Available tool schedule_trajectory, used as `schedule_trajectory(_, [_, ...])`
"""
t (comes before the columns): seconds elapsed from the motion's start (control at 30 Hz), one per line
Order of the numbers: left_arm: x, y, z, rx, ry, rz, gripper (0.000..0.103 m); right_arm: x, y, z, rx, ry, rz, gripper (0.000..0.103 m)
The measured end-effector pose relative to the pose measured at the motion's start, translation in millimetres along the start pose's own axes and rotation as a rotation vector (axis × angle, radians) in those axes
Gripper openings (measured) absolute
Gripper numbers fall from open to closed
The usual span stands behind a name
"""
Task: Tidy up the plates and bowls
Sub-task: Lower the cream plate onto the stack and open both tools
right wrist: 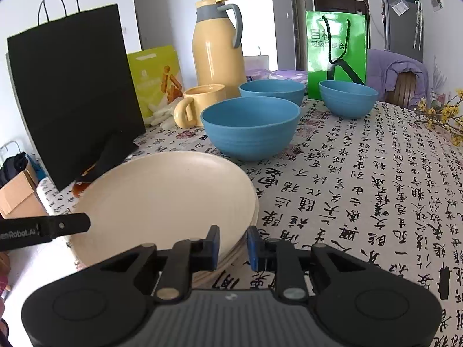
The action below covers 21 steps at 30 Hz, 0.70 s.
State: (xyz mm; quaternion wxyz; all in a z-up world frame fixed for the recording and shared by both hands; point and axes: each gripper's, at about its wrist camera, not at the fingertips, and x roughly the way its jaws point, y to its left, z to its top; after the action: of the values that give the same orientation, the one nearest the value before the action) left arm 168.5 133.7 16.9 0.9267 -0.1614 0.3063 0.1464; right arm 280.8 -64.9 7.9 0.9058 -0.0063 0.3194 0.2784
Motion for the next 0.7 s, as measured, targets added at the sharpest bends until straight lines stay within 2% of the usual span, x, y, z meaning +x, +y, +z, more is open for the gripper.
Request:
schedule_trajectory(0.27, [-27.2, -17.2, -0.5, 0.051, -0.081, 0.009, 0.037, -33.9, -16.7, -3.8, 0.039, -0.073, 0.006, 0.022])
schedule_trajectory(0.4, [-39.7, -40.8, -8.3, 0.101, -0.14, -0.025, 0.045, -63.3, -35.2, -12.9, 0.061, -0.124, -0.028, 0.025])
schedule_trajectory(0.5, [-45.7, -65.2, -20.8, 0.158, -0.17, -0.078, 0.054, -91.9, -52.8, -25.0, 0.069, -0.166, -0.08, 0.036])
schedule_trajectory(0.57, [-48.2, -83.8, -29.9, 0.203, -0.17, -0.125, 0.06, -110.4, -65.9, -34.9, 0.081, -0.187, -0.127, 0.038])
schedule_trajectory(0.67, [-53.5, -108.6, -44.3, 0.267, -0.195, -0.201, 0.074, -137.7, -89.9, -53.2, 0.113, -0.213, -0.216, 0.046])
schedule_trajectory(0.7, [-55.6, -114.6, -49.2, 0.281, -0.21, -0.219, 0.078, -146.4, -98.6, -60.3, 0.128, -0.224, -0.252, 0.055])
